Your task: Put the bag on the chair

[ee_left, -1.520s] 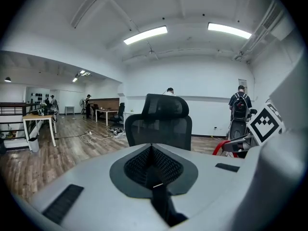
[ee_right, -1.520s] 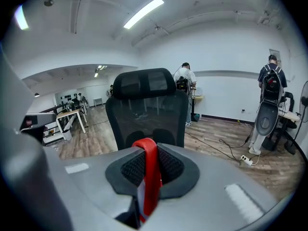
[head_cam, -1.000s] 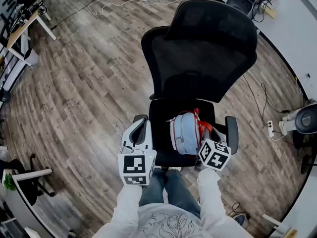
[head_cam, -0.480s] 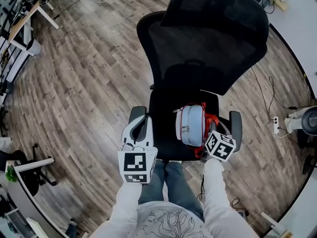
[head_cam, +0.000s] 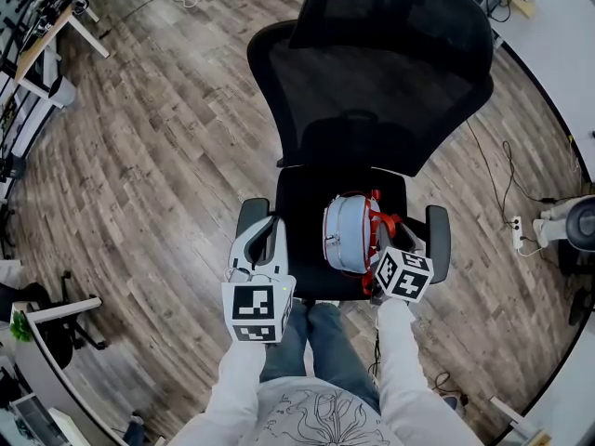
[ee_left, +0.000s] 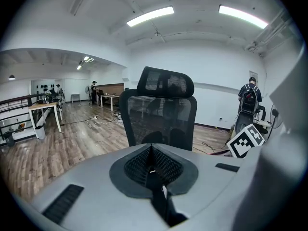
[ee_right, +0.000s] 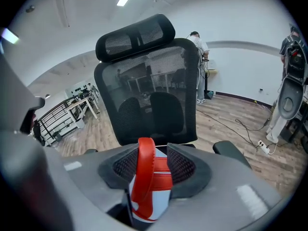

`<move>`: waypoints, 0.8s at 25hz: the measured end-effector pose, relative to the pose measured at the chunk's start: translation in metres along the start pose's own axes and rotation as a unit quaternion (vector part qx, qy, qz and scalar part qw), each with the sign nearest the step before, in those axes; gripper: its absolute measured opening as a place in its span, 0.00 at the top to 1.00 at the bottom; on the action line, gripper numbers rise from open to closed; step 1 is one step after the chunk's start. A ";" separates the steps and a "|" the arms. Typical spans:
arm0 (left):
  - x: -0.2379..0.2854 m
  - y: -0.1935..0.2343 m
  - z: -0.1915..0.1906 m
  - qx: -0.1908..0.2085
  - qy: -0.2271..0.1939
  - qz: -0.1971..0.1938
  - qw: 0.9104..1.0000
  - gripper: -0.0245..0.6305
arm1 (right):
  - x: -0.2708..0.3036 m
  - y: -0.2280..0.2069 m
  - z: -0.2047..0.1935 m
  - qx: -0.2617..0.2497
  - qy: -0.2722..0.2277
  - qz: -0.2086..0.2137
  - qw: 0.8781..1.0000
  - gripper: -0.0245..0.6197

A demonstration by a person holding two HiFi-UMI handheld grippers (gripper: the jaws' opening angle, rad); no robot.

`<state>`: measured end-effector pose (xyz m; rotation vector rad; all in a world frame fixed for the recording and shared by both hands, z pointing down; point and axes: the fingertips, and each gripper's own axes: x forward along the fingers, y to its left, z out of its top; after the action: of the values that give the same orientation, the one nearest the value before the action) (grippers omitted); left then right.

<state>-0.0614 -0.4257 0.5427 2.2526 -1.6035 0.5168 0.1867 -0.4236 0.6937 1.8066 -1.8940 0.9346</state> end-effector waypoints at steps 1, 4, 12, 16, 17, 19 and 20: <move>-0.002 0.000 0.002 0.000 -0.002 0.001 1.000 0.95 | -0.002 0.005 0.001 -0.001 -0.003 0.011 1.000 0.68; -0.008 0.002 0.007 -0.001 -0.010 0.007 1.000 0.95 | -0.017 0.024 0.013 0.001 -0.025 0.046 0.999 0.64; -0.029 0.001 0.039 -0.006 -0.047 0.016 0.999 0.95 | -0.081 0.060 0.097 -0.040 -0.139 0.070 0.987 0.63; -0.042 -0.001 0.064 -0.006 -0.075 0.017 0.997 0.95 | -0.117 0.074 0.138 -0.044 -0.190 0.081 0.977 0.63; -0.045 -0.001 0.071 -0.006 -0.082 0.017 0.996 0.95 | -0.126 0.078 0.148 -0.046 -0.203 0.085 0.974 0.63; -0.053 0.000 0.083 -0.007 -0.096 0.018 0.995 0.95 | -0.146 0.086 0.165 -0.055 -0.229 0.088 0.968 0.68; -0.058 -0.001 0.090 -0.007 -0.103 0.019 0.994 0.95 | -0.156 0.090 0.173 -0.061 -0.241 0.089 0.965 0.74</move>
<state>-0.0689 -0.4193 0.4362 2.3351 -1.7436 0.2883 0.1484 -0.4285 0.4472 1.9393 -2.3757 0.4328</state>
